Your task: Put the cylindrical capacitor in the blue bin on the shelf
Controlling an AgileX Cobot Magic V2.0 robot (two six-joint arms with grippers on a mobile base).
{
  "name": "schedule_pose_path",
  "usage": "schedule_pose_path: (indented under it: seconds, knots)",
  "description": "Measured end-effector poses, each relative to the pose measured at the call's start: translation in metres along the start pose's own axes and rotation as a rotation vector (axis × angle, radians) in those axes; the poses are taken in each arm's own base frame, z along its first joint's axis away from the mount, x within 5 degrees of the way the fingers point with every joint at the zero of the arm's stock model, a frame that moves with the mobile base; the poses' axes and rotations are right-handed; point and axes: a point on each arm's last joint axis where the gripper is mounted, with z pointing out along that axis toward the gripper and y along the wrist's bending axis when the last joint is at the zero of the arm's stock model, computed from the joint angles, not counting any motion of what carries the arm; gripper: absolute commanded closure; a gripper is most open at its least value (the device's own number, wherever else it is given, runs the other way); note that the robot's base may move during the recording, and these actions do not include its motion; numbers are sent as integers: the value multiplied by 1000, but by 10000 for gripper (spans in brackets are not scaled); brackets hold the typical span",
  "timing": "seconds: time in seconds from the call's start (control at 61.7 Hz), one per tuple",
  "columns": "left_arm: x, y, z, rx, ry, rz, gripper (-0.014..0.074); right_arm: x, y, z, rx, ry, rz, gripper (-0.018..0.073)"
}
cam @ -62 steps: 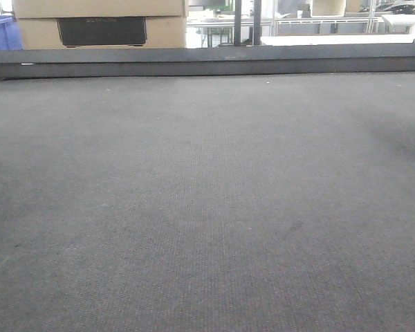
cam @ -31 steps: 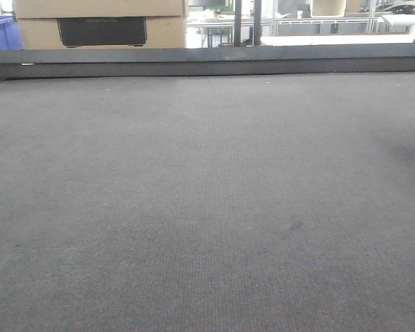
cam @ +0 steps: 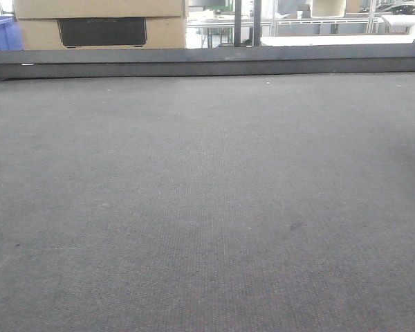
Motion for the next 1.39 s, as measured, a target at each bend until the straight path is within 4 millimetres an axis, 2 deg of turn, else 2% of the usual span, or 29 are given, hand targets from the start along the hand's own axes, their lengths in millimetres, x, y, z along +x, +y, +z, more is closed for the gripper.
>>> schedule_pose_path:
  seconds: [0.13, 0.243, 0.389, 0.535, 0.681, 1.395]
  knots:
    - [4, 1, -29, -3, -26, -2, 707, 15, 2, -23, -8, -18, 5, 686]
    - [9, 1, -50, -1, -43, -2, 707, 26, 4, -55, -21, -62, 11, 686]
    - [11, -2, -63, 26, -81, 8, 707, 30, 6, -96, -26, -208, 7, 687]
    - [11, -4, -72, 43, -110, 12, 707, 36, 7, -119, -28, -291, 3, 687]
    - [12, -4, -73, 43, -116, 12, 707, 39, 7, -127, -30, -317, 2, 687]
    - [12, -4, -73, 43, -116, 12, 707, 39, 8, -128, -36, -316, 7, 687]
